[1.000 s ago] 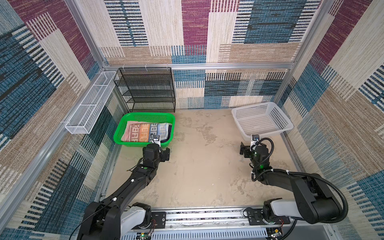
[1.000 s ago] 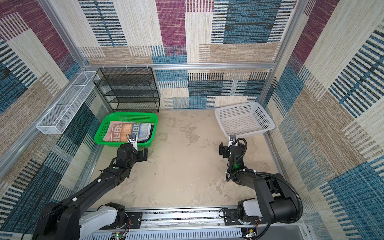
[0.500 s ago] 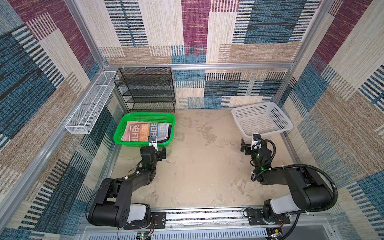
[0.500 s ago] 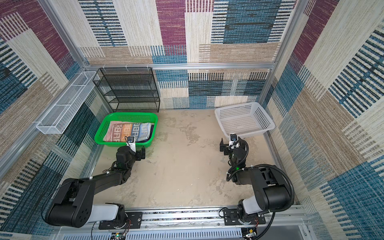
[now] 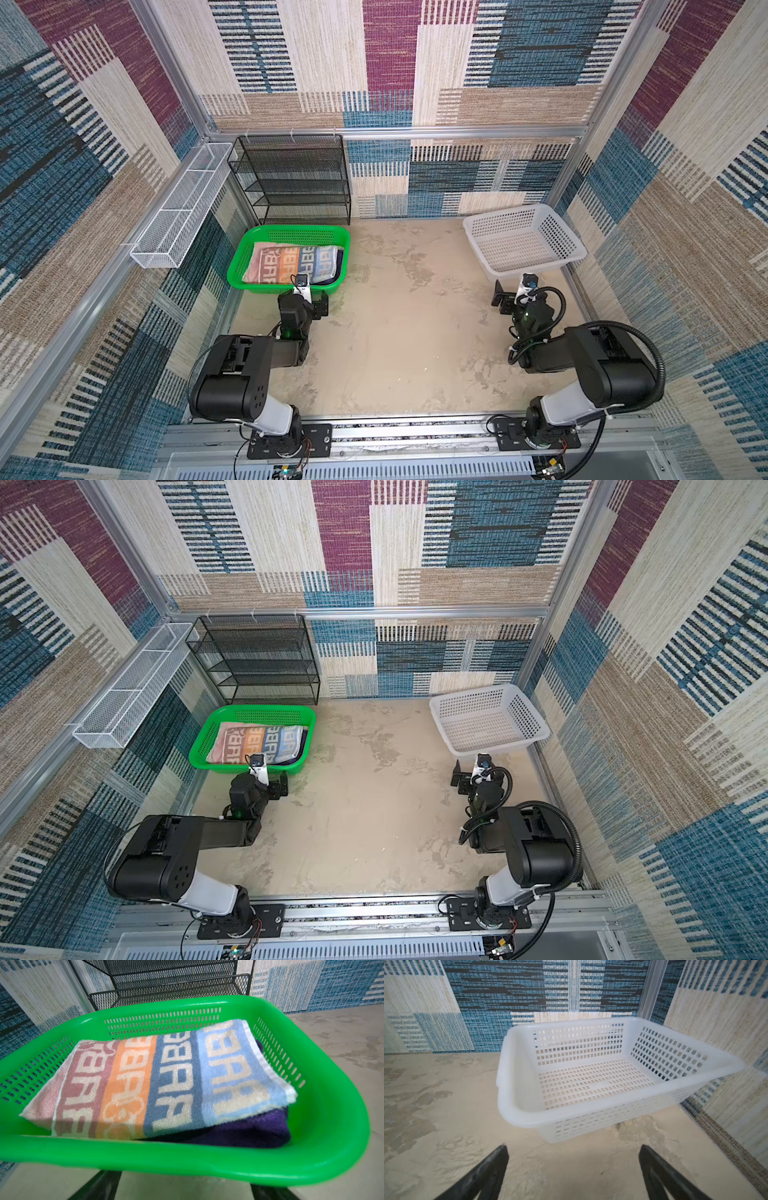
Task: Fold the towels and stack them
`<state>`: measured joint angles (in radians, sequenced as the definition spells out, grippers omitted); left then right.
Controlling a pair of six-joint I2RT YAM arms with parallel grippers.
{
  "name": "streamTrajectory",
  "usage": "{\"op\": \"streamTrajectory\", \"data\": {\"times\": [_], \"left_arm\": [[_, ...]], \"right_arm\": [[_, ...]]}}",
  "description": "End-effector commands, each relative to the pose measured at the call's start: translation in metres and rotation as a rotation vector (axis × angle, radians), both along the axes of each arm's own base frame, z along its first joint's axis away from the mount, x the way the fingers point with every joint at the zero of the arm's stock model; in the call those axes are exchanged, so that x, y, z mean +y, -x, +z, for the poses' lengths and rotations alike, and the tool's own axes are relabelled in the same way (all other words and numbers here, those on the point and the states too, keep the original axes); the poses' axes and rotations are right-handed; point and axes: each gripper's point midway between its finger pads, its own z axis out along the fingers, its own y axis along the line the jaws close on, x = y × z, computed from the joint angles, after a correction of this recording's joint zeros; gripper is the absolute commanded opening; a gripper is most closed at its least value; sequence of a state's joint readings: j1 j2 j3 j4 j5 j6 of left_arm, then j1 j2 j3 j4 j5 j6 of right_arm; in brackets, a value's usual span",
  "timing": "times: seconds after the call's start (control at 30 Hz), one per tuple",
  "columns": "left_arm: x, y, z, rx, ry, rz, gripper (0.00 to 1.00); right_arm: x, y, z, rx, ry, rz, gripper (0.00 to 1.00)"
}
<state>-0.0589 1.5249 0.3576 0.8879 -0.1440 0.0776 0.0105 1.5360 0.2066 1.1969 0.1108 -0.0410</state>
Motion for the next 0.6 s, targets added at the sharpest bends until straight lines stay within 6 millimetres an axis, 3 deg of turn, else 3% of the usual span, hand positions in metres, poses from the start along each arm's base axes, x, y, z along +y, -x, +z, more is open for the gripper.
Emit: {"op": "streamTrajectory", "data": {"times": [0.0,0.37,0.47,0.57], "left_arm": [[0.000,-0.007,0.008,-0.026,0.021,0.001,0.99],[0.001,-0.007,0.008,-0.023,0.025,0.001,0.99],[0.001,-0.007,0.008,-0.024,0.023,0.001,0.99],[0.000,-0.007,0.008,-0.024,0.024,-0.001,0.99]], "right_arm": [[0.006,-0.002,0.022,-0.093,-0.036,0.037,1.00],[0.007,-0.002,0.024,-0.100,-0.030,0.040,1.00],[0.020,-0.004,0.022,-0.086,-0.008,0.120,1.00],[0.014,-0.003,0.023,-0.097,-0.019,0.085,1.00]]}}
